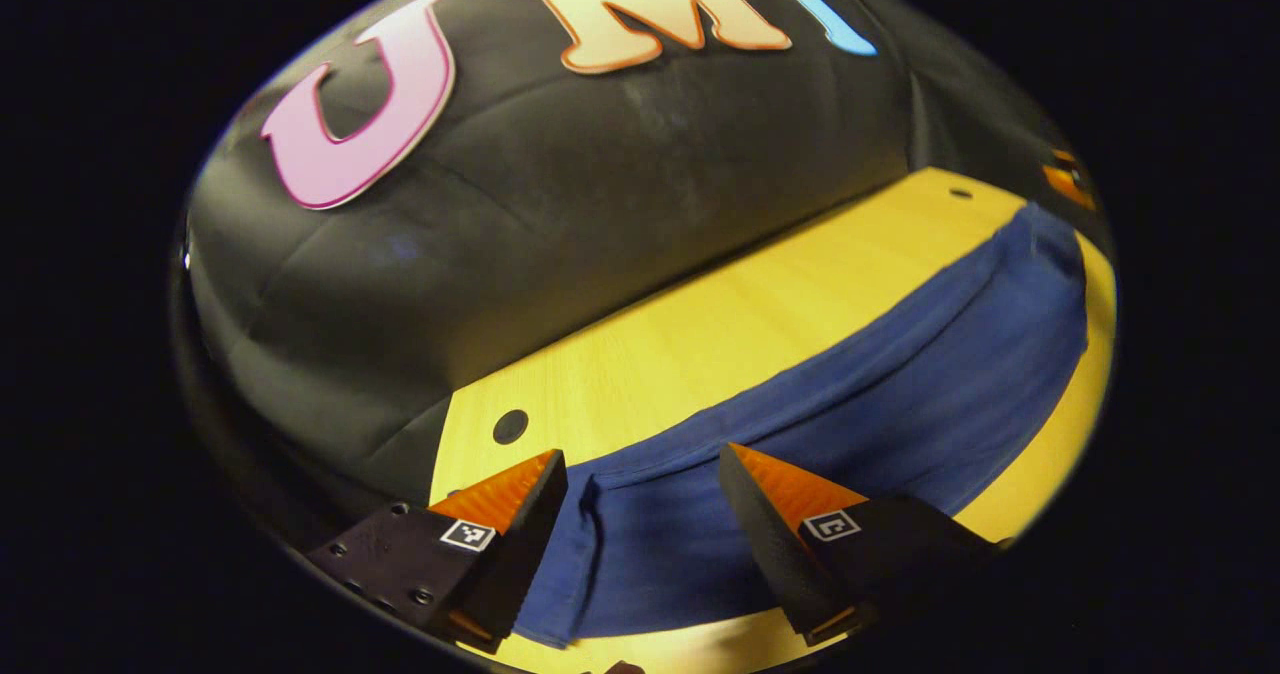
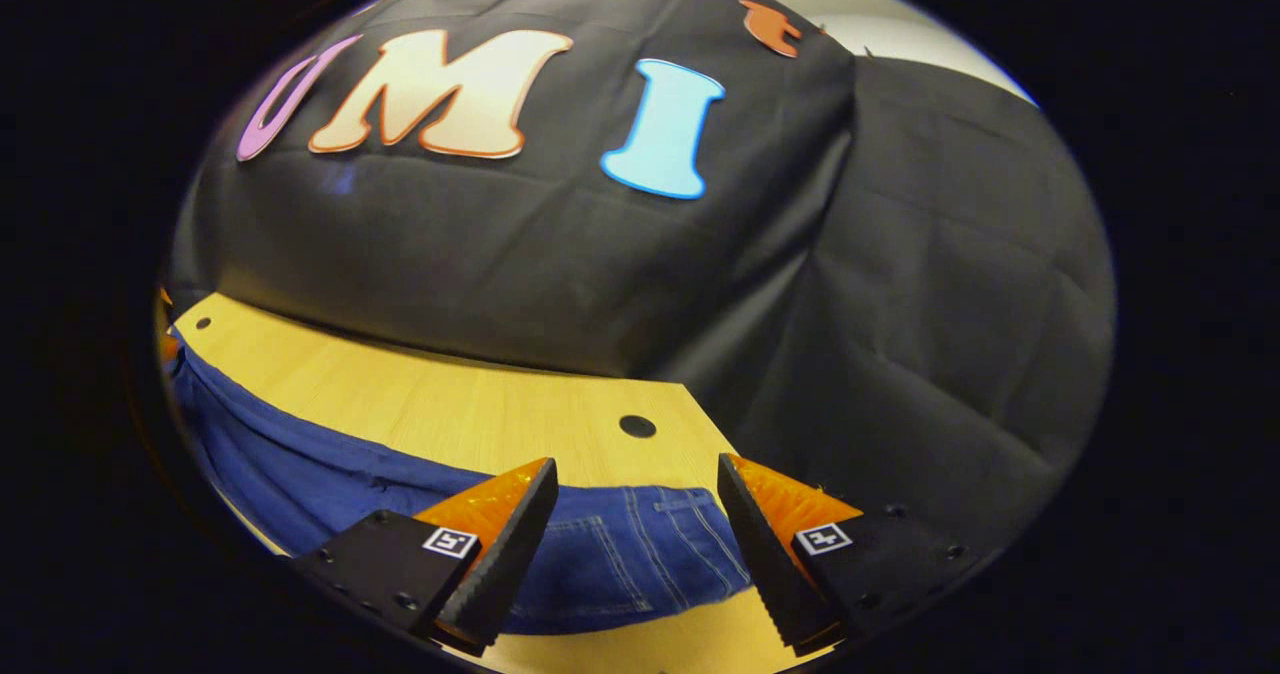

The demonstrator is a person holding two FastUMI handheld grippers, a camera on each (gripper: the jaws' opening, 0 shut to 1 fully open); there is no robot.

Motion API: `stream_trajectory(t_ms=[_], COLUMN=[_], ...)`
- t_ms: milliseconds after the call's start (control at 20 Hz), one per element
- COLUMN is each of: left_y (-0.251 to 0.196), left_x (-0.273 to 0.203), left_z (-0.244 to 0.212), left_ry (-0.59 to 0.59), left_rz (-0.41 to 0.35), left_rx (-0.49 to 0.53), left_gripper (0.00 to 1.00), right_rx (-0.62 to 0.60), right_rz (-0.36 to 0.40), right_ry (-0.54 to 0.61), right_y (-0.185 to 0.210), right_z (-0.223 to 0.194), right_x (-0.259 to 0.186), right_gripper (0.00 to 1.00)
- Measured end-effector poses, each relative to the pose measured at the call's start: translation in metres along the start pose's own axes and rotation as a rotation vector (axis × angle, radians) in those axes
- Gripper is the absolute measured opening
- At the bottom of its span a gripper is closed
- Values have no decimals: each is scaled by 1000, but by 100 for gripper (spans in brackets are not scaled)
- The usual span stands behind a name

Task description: Grasp the waist and the cuffs of the jeans and fold them to make the two legs overlap; first hold the waist and fold one-third of the jeans toward the cuffs, then hold the cuffs and fold the remaining one-third in the same direction to finish folding.

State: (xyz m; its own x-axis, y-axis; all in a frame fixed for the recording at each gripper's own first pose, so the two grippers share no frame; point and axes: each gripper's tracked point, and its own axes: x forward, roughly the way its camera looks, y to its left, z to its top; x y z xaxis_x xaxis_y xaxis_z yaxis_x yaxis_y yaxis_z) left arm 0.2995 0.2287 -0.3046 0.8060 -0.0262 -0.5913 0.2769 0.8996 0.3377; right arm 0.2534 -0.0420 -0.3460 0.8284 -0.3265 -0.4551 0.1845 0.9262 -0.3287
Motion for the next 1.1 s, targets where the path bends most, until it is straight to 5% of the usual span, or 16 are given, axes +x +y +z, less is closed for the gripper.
stream_trajectory(t_ms=[500, 900, 950, 1100], left_y=[-68, -84, -84, -86], left_x=[-90, -122, -125, -132], left_z=[70, 75, 76, 78], left_ry=[-146, -145, -144, -148], left_rz=[-11, 34, 41, 56], left_rx=[-174, -205, -201, -215], left_gripper=[95, 95, 95, 95], right_rx=[336, 555, 554, 524], right_rz=[-44, -1, -10, 68], right_ry=[300, 497, 477, 492], right_y=[-80, -72, -75, -55], right_z=[-114, -163, -160, -166], right_x=[16, 26, 31, 45], right_gripper=[99, 99, 94, 42])
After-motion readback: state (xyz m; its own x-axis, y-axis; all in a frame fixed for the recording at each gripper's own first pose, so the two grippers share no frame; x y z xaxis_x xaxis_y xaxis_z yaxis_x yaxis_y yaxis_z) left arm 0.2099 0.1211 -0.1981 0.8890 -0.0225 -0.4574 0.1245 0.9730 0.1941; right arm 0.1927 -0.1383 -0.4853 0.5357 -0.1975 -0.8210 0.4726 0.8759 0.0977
